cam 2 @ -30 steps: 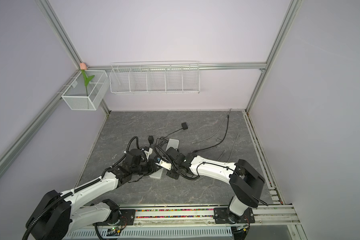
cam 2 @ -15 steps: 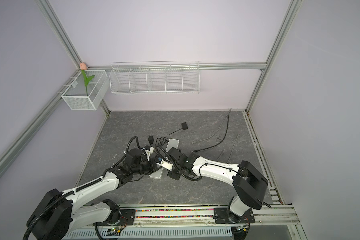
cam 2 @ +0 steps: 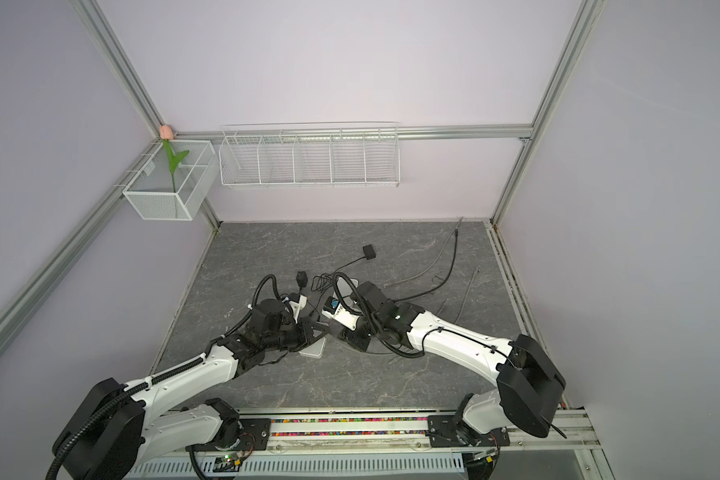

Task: Insert the plug into the switch port

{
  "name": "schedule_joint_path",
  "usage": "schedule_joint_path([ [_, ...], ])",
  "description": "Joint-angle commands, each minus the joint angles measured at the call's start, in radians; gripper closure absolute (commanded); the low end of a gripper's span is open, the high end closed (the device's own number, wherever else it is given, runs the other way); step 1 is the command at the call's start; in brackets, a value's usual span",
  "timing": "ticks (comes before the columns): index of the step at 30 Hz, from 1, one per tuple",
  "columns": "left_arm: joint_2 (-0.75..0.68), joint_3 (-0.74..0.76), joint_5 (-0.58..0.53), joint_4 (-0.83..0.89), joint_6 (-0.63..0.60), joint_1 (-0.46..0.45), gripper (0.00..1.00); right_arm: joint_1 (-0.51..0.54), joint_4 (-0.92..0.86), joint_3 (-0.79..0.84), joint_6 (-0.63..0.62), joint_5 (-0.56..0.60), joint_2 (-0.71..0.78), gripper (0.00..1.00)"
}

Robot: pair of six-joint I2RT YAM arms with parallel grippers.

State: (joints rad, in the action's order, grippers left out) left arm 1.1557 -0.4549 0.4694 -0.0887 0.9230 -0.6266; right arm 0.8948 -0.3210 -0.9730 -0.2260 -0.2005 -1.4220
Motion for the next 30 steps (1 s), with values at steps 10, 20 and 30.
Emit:
schedule_joint_path([
  [10,-0.022,0.006,-0.003,0.001,-0.003,-0.001,1.00,-0.014,-0.096,-0.053,-0.080,-0.138,-0.140,0.62],
  [20,-0.036,0.009,-0.009,0.014,-0.009,-0.002,1.00,-0.013,-0.113,-0.100,-0.090,-0.142,-0.202,0.67],
  [30,-0.045,0.010,-0.007,0.015,-0.009,-0.001,1.00,-0.014,-0.113,-0.104,-0.091,-0.133,-0.214,0.77],
])
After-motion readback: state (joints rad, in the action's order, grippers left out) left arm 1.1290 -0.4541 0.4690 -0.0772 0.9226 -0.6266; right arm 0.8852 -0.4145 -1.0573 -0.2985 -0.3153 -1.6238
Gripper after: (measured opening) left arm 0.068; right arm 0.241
